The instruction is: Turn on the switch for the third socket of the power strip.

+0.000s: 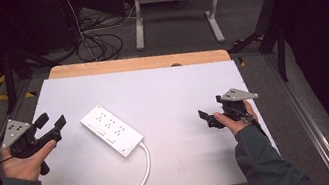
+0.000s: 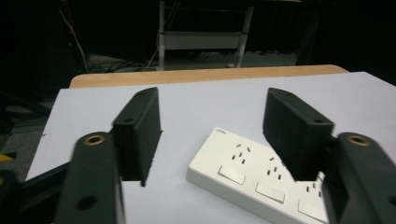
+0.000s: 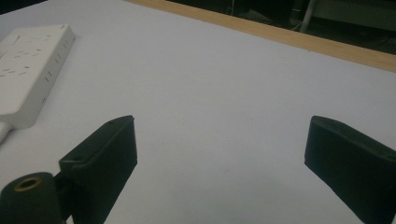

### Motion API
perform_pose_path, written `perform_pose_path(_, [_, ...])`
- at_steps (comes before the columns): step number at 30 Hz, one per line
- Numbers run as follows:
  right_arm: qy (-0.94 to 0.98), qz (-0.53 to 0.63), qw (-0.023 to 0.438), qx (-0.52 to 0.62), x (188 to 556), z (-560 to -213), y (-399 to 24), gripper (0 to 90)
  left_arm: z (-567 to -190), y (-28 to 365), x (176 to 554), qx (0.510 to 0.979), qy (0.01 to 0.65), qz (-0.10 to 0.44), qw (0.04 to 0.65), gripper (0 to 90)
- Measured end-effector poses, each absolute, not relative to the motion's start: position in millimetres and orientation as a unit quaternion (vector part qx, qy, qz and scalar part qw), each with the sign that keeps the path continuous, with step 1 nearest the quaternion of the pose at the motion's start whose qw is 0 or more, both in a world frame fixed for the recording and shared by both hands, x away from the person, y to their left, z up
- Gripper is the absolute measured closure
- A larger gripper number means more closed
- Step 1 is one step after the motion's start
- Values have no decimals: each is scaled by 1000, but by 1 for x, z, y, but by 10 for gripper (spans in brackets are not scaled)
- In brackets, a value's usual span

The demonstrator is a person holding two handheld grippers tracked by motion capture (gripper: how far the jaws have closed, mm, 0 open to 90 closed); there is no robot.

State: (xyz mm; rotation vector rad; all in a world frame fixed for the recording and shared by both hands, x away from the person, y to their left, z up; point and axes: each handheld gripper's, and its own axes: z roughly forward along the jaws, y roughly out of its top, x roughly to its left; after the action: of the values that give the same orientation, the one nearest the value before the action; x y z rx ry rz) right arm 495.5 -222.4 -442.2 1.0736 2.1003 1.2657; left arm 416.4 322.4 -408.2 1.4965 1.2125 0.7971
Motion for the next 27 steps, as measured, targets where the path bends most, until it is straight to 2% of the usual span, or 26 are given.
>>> perform_pose_path(6, [762,461,230,392,495,-442,-222,98,-408,322,416,623,500,332,501,340])
perform_pose_path(19, [763,460,230,391,495,-442,-222,98,-409,320,417,626,497,327,504,227])
perform_pose_path(27, [763,459,229,392,496,-443,-222,98,-409,320,418,622,501,325,506,112])
